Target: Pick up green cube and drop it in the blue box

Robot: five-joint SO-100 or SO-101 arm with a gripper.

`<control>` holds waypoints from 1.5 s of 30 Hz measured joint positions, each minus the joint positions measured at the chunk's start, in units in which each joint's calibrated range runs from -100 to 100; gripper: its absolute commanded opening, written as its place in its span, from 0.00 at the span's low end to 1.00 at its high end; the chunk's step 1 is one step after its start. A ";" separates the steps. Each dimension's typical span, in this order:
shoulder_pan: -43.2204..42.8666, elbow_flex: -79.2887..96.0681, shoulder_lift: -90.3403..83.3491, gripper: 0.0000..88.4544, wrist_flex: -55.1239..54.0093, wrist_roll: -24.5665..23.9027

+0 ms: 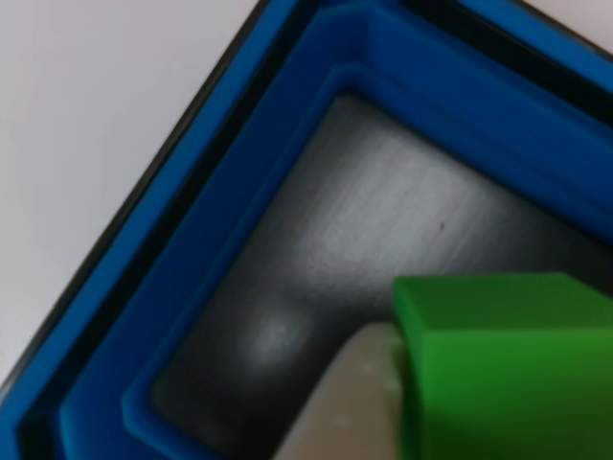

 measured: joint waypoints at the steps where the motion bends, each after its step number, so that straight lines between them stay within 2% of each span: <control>1: 0.07 0.00 0.17 0.04 -0.33 0.00; 11: 0.07 0.00 0.17 0.05 -0.66 0.00; 23: 0.07 0.00 0.17 0.21 -0.66 0.00; 45: 0.07 0.00 0.17 0.22 -0.66 0.00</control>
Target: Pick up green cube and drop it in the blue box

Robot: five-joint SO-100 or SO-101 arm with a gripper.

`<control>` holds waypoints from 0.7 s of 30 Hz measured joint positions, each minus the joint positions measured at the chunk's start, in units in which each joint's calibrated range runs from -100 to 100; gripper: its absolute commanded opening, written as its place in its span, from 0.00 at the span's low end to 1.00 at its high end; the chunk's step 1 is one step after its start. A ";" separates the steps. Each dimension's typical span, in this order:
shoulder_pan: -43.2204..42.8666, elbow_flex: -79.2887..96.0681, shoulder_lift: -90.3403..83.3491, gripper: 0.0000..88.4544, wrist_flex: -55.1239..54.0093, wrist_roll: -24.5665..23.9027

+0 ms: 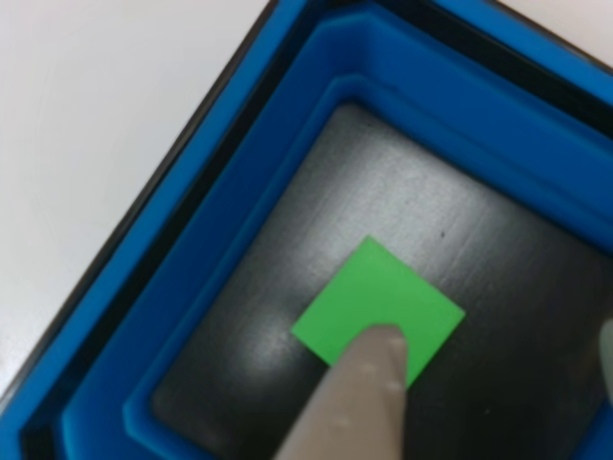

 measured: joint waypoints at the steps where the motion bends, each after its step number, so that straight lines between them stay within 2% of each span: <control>1: 0.00 0.00 0.00 0.23 0.00 0.00; 7: 0.00 0.00 0.00 0.28 0.00 0.00; 21: 0.28 0.00 -1.84 0.26 0.00 0.24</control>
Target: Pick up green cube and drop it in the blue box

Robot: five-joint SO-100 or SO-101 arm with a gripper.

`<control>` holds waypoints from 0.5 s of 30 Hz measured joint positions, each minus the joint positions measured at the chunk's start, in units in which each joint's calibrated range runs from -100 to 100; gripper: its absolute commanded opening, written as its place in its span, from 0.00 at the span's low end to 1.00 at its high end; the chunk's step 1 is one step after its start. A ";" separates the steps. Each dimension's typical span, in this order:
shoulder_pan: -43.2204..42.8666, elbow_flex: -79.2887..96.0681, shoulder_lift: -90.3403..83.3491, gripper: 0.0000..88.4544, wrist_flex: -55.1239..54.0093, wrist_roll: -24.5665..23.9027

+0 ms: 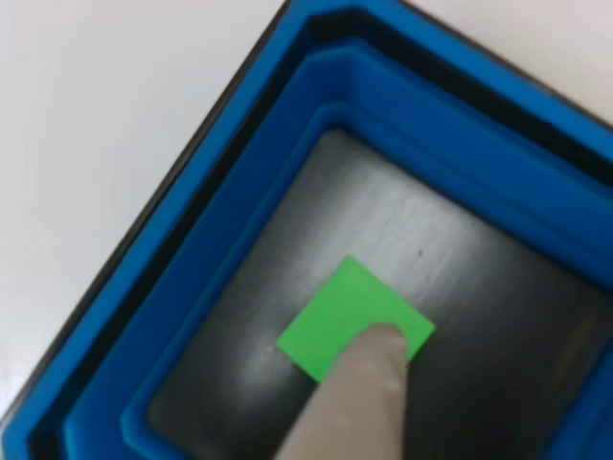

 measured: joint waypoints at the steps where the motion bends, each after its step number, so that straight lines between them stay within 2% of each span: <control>1: 0.21 0.00 -0.75 0.25 0.00 0.00; 10: 0.85 6.71 -14.95 0.09 0.00 0.00; 15: 0.85 17.63 -23.98 0.06 0.00 0.00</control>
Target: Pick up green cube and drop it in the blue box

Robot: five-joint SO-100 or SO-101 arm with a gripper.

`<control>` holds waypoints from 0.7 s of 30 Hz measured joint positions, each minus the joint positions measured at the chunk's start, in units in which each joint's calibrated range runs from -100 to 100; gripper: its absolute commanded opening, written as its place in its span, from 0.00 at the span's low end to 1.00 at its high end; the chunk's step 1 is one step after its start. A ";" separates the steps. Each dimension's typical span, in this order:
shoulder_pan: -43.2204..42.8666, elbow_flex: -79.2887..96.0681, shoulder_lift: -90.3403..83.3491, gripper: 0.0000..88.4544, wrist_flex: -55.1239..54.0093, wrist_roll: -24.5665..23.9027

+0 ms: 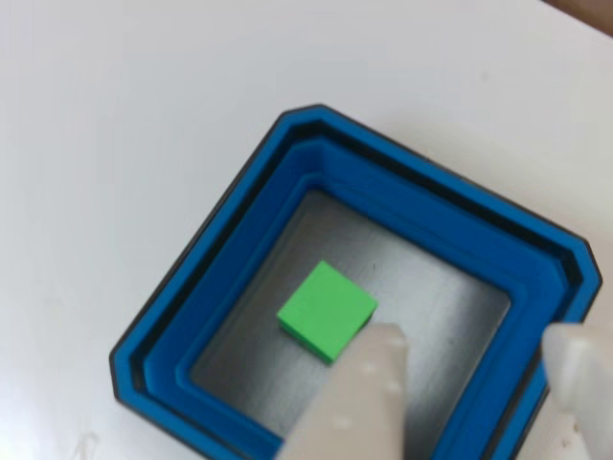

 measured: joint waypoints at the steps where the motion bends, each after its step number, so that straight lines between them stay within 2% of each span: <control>1: 0.00 2.51 -1.84 0.06 0.00 0.00; 16: -0.07 38.84 -34.92 0.02 -0.50 0.00; 21: -0.14 51.45 -46.12 0.02 -7.12 0.00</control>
